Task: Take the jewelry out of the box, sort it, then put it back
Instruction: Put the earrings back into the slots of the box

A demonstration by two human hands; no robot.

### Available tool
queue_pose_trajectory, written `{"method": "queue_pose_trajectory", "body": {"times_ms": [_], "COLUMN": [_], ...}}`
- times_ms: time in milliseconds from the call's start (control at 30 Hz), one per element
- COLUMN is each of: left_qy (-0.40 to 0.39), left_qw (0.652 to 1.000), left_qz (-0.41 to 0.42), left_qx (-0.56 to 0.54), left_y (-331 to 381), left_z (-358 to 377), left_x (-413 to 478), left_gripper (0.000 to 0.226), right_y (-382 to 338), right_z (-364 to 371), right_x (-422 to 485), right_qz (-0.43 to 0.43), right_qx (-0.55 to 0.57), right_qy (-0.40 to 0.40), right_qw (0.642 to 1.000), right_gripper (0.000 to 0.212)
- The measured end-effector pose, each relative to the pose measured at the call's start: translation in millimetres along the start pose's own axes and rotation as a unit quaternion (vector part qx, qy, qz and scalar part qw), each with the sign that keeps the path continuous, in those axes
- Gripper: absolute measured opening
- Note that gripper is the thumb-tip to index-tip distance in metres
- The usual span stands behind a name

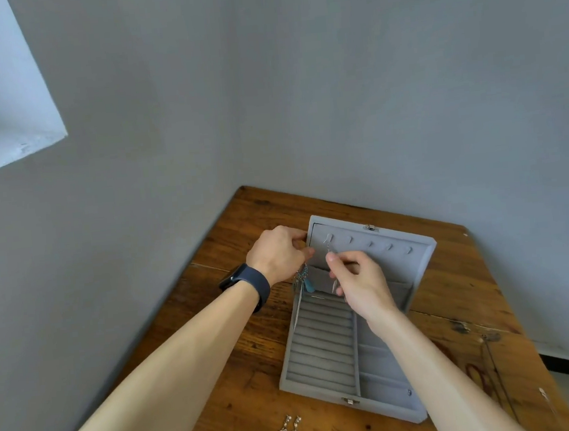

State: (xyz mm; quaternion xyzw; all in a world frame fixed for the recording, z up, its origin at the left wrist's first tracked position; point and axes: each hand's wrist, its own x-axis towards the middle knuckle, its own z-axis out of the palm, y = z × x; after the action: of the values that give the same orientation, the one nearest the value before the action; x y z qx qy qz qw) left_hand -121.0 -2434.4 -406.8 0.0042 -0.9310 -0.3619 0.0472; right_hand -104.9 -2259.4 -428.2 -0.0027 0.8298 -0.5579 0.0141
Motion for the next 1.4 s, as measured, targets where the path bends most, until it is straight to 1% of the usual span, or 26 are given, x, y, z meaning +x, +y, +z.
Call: {"method": "queue_pose_trajectory", "body": {"times_ms": [67,133,167,233,267,333,400,433,500,633,733,800,867,933,1000,1033,1100,1133,1200,1267,1333,1400], "left_qy": [-0.004,-0.003,-0.004,-0.003,-0.002,0.001,0.001,-0.001,-0.003,0.005,0.003,0.003,0.003,0.003,0.002,0.0,-0.003,-0.004,-0.007,-0.009,-0.003,0.007], "left_qw": [1.0,1.0,1.0,1.0,1.0,1.0,1.0,1.0,0.999,0.999,0.999,0.999,0.999,0.999,0.999,0.999,1.0,1.0,1.0,1.0,0.999,0.995], "left_qz": [-0.002,-0.003,-0.001,-0.003,-0.003,0.002,0.011,0.016,0.023,0.031,0.029,0.03,0.031,0.031,0.029,0.027,0.023,0.023,0.022,0.014,-0.004,-0.021], "left_qx": [-0.001,-0.006,-0.009,-0.02,-0.024,-0.026,-0.025,-0.025,-0.024,-0.015,-0.012,-0.013,-0.011,-0.012,-0.015,-0.016,-0.017,-0.017,-0.013,-0.02,-0.05,-0.096], "left_y": [1,1,1,1,0,-1,-2,-2,-2,-2,-2,-2,-1,0,0,0,0,0,1,4,7,10], "left_z": [-2,-2,-2,-1,-1,-1,-2,-2,-2,-1,-2,-2,-1,-1,-1,-1,-1,-1,-1,-1,-3,-7], "left_x": [-1,-1,-2,-3,-3,-4,-4,-4,-4,-3,-2,-2,-1,-1,-2,-2,-3,-3,-4,-6,-11,-20], "left_gripper": [0.03,0.033,0.034,0.035,0.036,0.035,0.032,0.032,0.032,0.034,0.036,0.035,0.035,0.034,0.034,0.034,0.035,0.036,0.037,0.041,0.044,0.034], "right_y": [10,18,22,27,28,28,28,28,28,27,26,26,29,31,31,30,28,27,24,24,23,22], "right_z": [-9,-17,-21,-29,-32,-38,-40,-40,-37,-27,-25,-27,-31,-33,-30,-27,-19,-15,-13,-15,-20,-26], "right_x": [-4,-6,-7,-9,-11,-10,-6,-5,-3,0,6,6,3,-3,-8,-9,-10,-10,-9,-10,-15,-23], "right_qz": [0.004,0.003,-0.014,-0.097,-0.151,-0.256,-0.321,-0.333,-0.326,-0.257,-0.2,-0.184,-0.187,-0.207,-0.234,-0.238,-0.223,-0.209,-0.185,-0.18,-0.183,-0.185], "right_qx": [-0.002,-0.044,-0.074,-0.143,-0.178,-0.254,-0.317,-0.333,-0.34,-0.34,-0.343,-0.34,-0.328,-0.312,-0.33,-0.348,-0.386,-0.394,-0.376,-0.355,-0.334,-0.306], "right_qy": [-0.045,-0.055,-0.041,0.02,0.053,0.108,0.145,0.152,0.147,0.115,0.051,0.011,0.002,0.031,0.063,0.06,0.021,-0.001,-0.028,-0.028,-0.017,-0.006], "right_qw": [0.999,0.997,0.996,0.985,0.971,0.927,0.881,0.869,0.87,0.897,0.916,0.922,0.926,0.927,0.912,0.905,0.895,0.895,0.908,0.917,0.924,0.934], "right_gripper": [0.019,0.015,0.01,0.002,0.001,0.002,0.001,0.001,0.003,0.006,0.018,0.024,0.027,0.026,0.023,0.024,0.033,0.038,0.044,0.042,0.037,0.034]}}
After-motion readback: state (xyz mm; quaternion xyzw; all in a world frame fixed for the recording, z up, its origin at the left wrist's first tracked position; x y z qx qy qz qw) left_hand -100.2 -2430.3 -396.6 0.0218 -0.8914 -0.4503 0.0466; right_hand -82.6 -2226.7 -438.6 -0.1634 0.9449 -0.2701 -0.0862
